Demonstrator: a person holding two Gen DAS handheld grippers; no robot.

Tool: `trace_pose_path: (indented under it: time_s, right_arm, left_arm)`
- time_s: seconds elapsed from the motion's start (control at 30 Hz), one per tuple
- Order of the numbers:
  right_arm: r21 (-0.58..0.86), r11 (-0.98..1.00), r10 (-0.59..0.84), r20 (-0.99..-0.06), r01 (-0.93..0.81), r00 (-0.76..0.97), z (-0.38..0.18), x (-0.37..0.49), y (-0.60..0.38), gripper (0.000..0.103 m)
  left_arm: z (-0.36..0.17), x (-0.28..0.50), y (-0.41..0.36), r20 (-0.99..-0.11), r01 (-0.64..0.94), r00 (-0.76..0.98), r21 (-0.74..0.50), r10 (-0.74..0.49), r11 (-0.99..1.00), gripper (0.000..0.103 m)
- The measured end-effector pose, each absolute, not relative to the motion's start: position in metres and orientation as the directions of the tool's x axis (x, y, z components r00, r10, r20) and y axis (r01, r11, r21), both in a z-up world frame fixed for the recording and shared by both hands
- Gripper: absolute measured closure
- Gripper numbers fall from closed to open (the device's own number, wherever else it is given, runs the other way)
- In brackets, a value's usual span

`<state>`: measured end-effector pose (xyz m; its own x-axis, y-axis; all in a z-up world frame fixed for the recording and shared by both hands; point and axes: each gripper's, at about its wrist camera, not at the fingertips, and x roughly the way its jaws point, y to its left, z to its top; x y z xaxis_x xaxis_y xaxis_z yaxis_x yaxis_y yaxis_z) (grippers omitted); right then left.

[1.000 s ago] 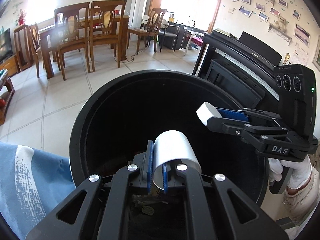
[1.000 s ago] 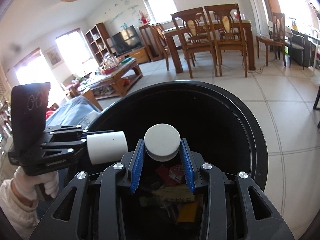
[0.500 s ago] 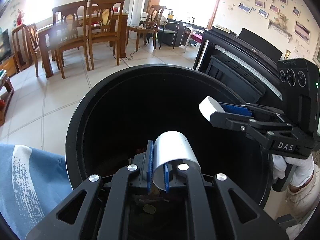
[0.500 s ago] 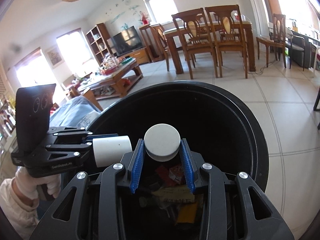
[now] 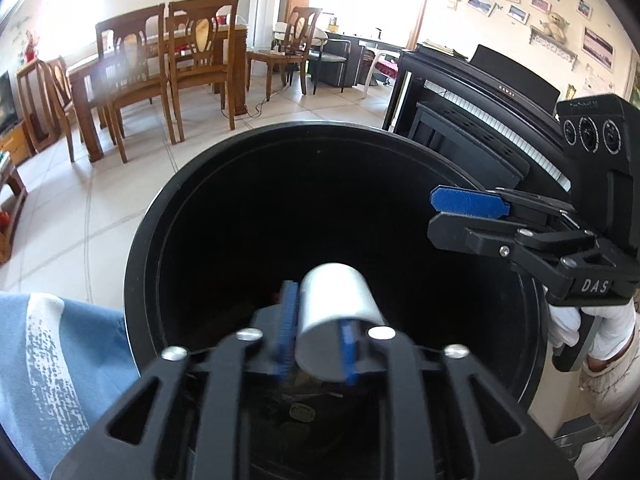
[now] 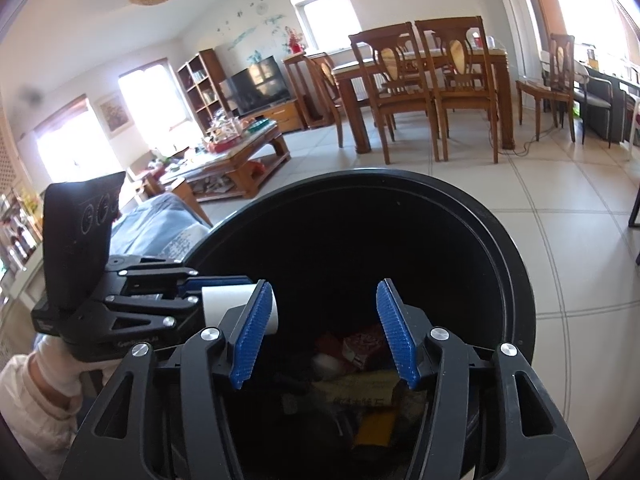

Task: Collect trash

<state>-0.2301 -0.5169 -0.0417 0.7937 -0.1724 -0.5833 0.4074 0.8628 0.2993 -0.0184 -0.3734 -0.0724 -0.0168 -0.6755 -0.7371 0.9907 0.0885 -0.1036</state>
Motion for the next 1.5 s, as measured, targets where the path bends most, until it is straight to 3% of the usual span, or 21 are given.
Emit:
trace_pose_path:
  time_s: [0.03, 0.07, 0.1, 0.43, 0.53, 0.67, 1.17, 1.5]
  right_arm:
    - [0.3, 0.862, -0.175, -0.581, 0.409, 0.795, -0.041, -0.231, -0.518, 0.048]
    - [0.299, 0.861, -0.179, -0.579, 0.411, 0.795, -0.04, -0.232, -0.517, 0.048]
    - [0.298, 0.86, -0.183, -0.577, 0.414, 0.796, -0.039, -0.233, -0.518, 0.048]
    - [0.3, 0.849, -0.22, -0.549, 0.435, 0.806, -0.033, -0.245, -0.515, 0.048]
    - [0.309, 0.843, -0.228, -0.536, 0.44, 0.813, -0.03, -0.247, -0.516, 0.035]
    - [0.311, 0.845, -0.227, -0.526, 0.434, 0.82, -0.025, -0.246, -0.512, 0.033]
    - [0.316, 0.871, -0.188, -0.495, 0.377, 0.848, 0.0, -0.213, -0.469, 0.006]
    - [0.294, 0.924, -0.064, -0.513, 0.246, 0.856, 0.013, -0.144, -0.396, 0.005]
  left_arm:
    - [-0.07, -0.022, -0.373, -0.733, 0.993, -0.008, -0.087, -0.68, 0.082, 0.055]
    - [-0.07, -0.024, -0.373, -0.731, 0.994, 0.008, -0.07, -0.682, 0.086, 0.027]
    - [-0.069, -0.027, -0.372, -0.724, 0.995, 0.024, -0.051, -0.69, 0.089, 0.015]
    - [-0.071, -0.03, -0.366, -0.725, 0.996, 0.038, -0.029, -0.687, 0.086, 0.011]
    - [-0.068, -0.035, -0.361, -0.719, 0.997, 0.04, -0.022, -0.694, 0.08, 0.008]
    - [-0.06, -0.04, -0.351, -0.697, 0.997, 0.05, -0.004, -0.716, 0.074, 0.005]
    - [-0.03, -0.026, -0.272, -0.629, 0.974, 0.163, -0.019, -0.76, 0.225, 0.005]
    - [-0.009, 0.02, -0.179, -0.574, 0.889, 0.327, -0.084, -0.751, 0.451, 0.005]
